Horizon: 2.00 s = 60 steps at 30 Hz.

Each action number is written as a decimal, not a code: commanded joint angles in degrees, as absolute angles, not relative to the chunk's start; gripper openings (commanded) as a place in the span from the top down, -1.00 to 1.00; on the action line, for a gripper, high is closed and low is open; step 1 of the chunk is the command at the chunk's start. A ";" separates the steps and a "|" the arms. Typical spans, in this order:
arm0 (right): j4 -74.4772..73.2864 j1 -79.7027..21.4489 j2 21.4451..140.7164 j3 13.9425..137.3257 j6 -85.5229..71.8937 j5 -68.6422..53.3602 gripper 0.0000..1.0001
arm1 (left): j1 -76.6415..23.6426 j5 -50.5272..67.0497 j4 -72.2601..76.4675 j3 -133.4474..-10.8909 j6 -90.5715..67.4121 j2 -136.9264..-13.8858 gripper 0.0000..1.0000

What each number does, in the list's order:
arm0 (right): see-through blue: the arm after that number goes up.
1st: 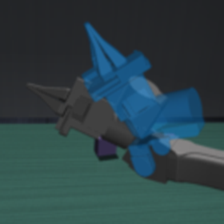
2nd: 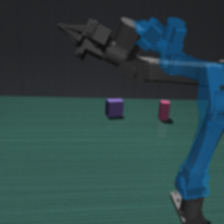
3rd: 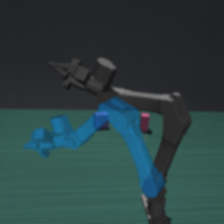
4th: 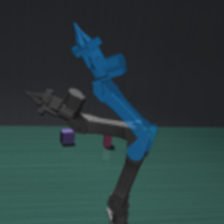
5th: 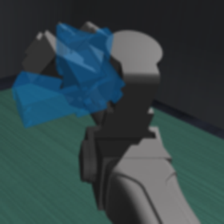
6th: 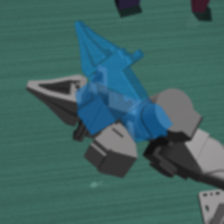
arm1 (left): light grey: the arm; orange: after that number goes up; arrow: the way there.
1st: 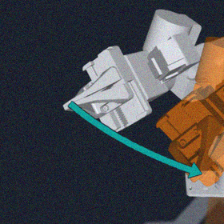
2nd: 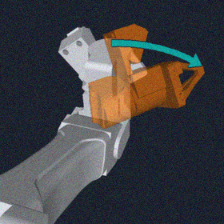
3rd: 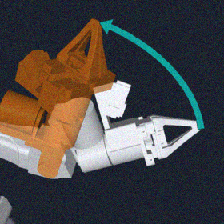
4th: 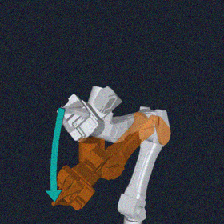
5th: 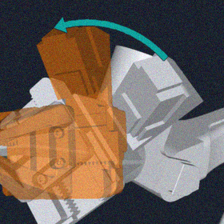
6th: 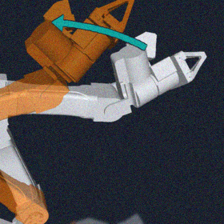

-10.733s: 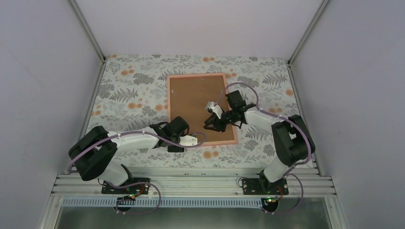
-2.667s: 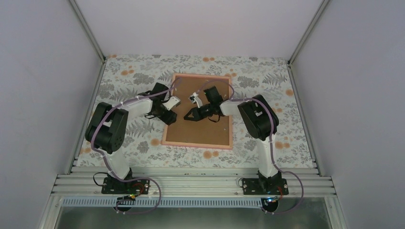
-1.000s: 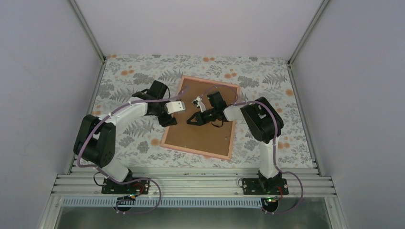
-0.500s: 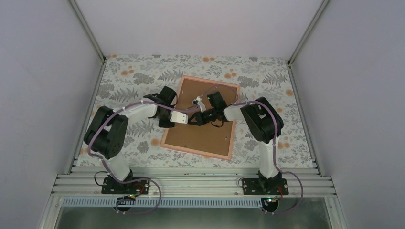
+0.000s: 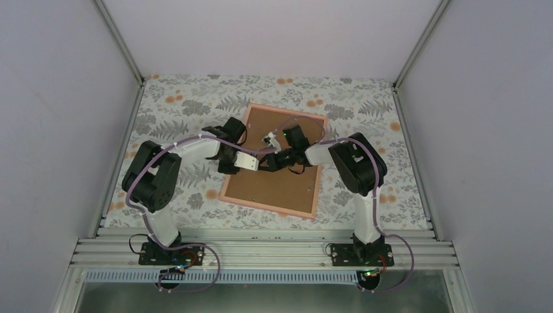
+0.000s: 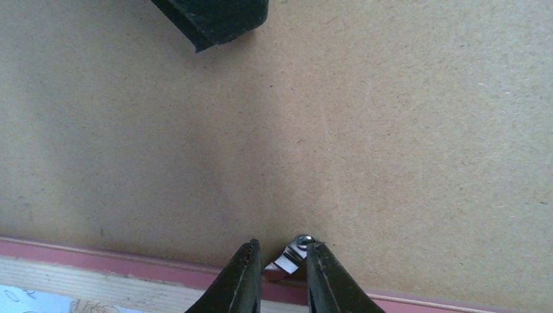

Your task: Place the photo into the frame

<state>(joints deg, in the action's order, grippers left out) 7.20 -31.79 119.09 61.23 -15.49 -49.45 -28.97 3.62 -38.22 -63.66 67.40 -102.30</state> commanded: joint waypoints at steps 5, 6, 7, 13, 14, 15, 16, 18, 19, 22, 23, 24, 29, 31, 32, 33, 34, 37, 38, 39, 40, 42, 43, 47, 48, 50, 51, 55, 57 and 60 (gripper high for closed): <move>2.55 -30.38 121.84 59.33 -15.31 -40.25 0.89 | -28.65 1.21 -47.65 -65.76 67.46 -108.53 0.87; 2.55 -30.27 121.90 59.33 -15.32 -40.18 0.89 | -28.72 1.02 -47.79 -65.90 66.82 -108.83 0.94; 2.54 -30.16 121.90 59.33 -15.34 -40.17 0.89 | -28.69 0.93 -47.96 -66.10 66.37 -109.15 0.95; 2.68 -30.06 121.64 59.16 -15.23 -40.54 0.89 | -28.65 3.94 -49.75 -67.69 63.91 -108.49 0.88; 2.67 -30.11 121.40 59.10 -15.21 -40.62 0.89 | -28.49 5.66 -50.02 -68.67 63.18 -107.82 0.78; 2.78 -30.16 121.20 58.91 -15.19 -40.75 0.89 | -28.26 8.11 -50.32 -70.51 62.26 -107.04 0.64; 3.00 -30.21 120.93 58.58 -15.20 -41.07 0.89 | -27.77 10.54 -50.58 -72.06 61.22 -106.17 0.48; 3.68 -30.52 120.11 57.72 -15.21 -42.00 0.88 | -26.64 14.86 -49.43 -75.62 57.88 -104.14 0.22; 3.87 -30.84 119.64 57.33 -15.17 -42.42 0.88 | -25.95 16.27 -47.60 -76.96 55.43 -103.17 0.09; 4.94 -31.87 117.73 55.73 -15.20 -44.40 0.87 | -23.64 17.90 -40.07 -80.45 46.90 -99.90 -0.27; 5.22 -32.14 116.92 55.32 -14.97 -45.87 0.86 | -22.82 17.72 -37.35 -81.28 43.95 -98.79 -0.40; 5.22 -32.21 116.00 55.13 -14.69 -46.68 0.85 | -22.20 16.95 -34.15 -81.92 40.14 -97.58 -0.60; 4.09 -30.16 111.10 58.64 -12.83 -49.53 0.80 | -21.16 9.39 -21.69 -85.68 26.12 -96.82 -1.00; 3.72 -28.23 109.75 61.82 -12.56 -49.70 0.77 | -20.71 7.38 -26.33 -92.07 22.55 -101.60 -1.00; 3.24 -27.59 109.77 63.78 -11.88 -49.32 0.76 | -19.72 11.22 -30.22 -95.38 22.54 -104.35 -1.00; 2.16 -27.06 110.26 66.15 -10.83 -48.06 0.76 | -18.74 15.37 -32.35 -97.90 21.63 -106.67 -1.00; 1.11 -26.50 111.17 68.30 -9.84 -46.76 0.76 | -18.29 16.73 -32.58 -98.91 19.94 -108.26 -1.00; -0.70 -24.70 115.41 74.81 -9.20 -43.31 0.76 | -18.22 13.56 -30.86 -99.02 16.35 -111.57 -1.00; -1.03 -24.21 117.18 76.90 -9.22 -42.69 0.76 | -18.27 12.66 -30.09 -98.72 15.10 -112.39 -1.00; -1.39 -23.91 119.04 79.02 -9.33 -41.81 0.77 | -18.37 11.66 -29.49 -98.54 13.86 -113.37 -1.00; -1.78 -23.79 120.70 81.16 -9.43 -40.71 0.77 | -18.56 10.64 -29.44 -98.89 11.69 -114.59 -1.00; -2.02 -23.50 123.89 84.80 -10.13 -39.12 0.77 | -18.72 8.44 -29.87 -99.73 7.63 -117.09 -1.00; -2.06 -23.39 125.32 86.44 -10.67 -38.60 0.77 | -18.80 7.82 -30.25 -100.14 6.22 -118.39 -1.00; -1.94 -23.29 129.87 91.61 -12.31 -35.88 0.78 | -18.83 5.83 -31.78 -102.30 3.09 -123.29 -1.00; -1.97 -23.30 130.92 92.45 -12.89 -35.11 0.78 | -18.91 5.74 -31.92 -102.47 2.69 -124.02 -1.00; -1.99 -23.30 132.76 93.47 -13.87 -34.12 0.79 | -19.59 4.54 -31.83 -102.38 2.63 -125.01 -0.97; -2.03 -23.29 133.56 93.61 -14.27 -33.83 0.79 | -20.03 4.07 -32.07 -102.32 2.41 -125.59 -0.94; -2.70 -23.35 135.48 91.97 -14.52 -32.91 0.79 | -20.21 4.48 -33.21 -101.68 0.88 -127.68 -0.81; -2.77 -23.34 135.89 90.37 -14.62 -32.87 0.80 | -20.21 5.13 -33.18 -101.65 0.18 -128.80 -0.80; -2.50 -23.29 135.85 87.85 -14.74 -32.84 0.80 | -20.44 4.92 -33.75 -102.88 0.04 -130.63 -0.79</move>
<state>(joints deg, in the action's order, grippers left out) -0.56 -23.18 134.15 91.26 -13.78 -35.35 -20.08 5.10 -32.56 -100.40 2.00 -127.87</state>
